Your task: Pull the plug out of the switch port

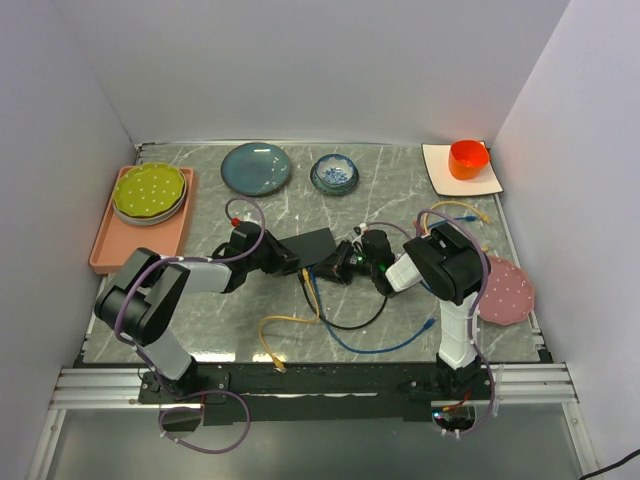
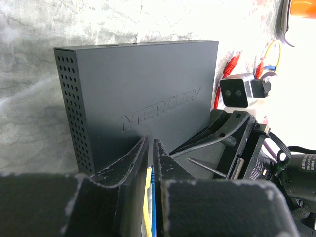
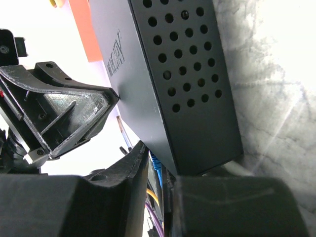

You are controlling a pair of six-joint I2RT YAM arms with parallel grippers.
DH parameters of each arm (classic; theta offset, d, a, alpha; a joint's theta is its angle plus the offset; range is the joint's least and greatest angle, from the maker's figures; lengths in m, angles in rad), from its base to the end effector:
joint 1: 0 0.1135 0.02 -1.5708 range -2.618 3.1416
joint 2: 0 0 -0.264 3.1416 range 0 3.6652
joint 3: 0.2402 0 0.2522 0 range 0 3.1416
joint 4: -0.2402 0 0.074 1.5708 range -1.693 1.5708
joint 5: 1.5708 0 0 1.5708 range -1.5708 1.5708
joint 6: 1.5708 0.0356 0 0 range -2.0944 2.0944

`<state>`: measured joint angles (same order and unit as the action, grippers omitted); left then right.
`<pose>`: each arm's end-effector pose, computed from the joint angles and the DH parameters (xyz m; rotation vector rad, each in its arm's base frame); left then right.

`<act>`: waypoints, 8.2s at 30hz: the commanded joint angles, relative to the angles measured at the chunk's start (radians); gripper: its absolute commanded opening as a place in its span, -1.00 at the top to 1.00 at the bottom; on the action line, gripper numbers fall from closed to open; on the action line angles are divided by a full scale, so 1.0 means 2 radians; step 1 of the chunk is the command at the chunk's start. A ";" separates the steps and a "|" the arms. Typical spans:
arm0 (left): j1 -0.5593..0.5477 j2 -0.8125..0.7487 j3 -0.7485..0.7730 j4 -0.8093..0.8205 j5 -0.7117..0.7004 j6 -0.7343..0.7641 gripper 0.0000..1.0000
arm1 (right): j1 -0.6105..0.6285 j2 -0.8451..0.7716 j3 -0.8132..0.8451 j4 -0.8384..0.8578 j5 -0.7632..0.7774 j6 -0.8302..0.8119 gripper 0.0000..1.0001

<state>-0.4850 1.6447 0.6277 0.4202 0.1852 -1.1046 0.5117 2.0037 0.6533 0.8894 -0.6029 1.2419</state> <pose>0.2708 -0.1501 0.1387 -0.6125 2.2963 -1.0516 0.2825 0.1818 0.0813 0.4180 2.3680 1.5946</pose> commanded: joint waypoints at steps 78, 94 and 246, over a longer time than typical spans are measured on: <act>-0.069 -0.122 -0.078 0.037 -0.037 -0.017 0.19 | 0.187 -0.277 0.022 -0.580 0.399 -0.336 0.06; -0.073 -0.124 -0.083 0.036 -0.028 -0.009 0.19 | 0.207 -0.324 0.117 -0.679 0.570 -0.337 1.00; 0.024 0.018 -0.012 0.076 0.038 -0.021 0.32 | 0.033 -0.048 0.065 -0.144 0.091 -0.140 -0.03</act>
<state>-0.4393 1.6428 0.6323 0.4637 0.1936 -1.1088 0.5873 1.8732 0.7929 0.5186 -0.4038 0.9176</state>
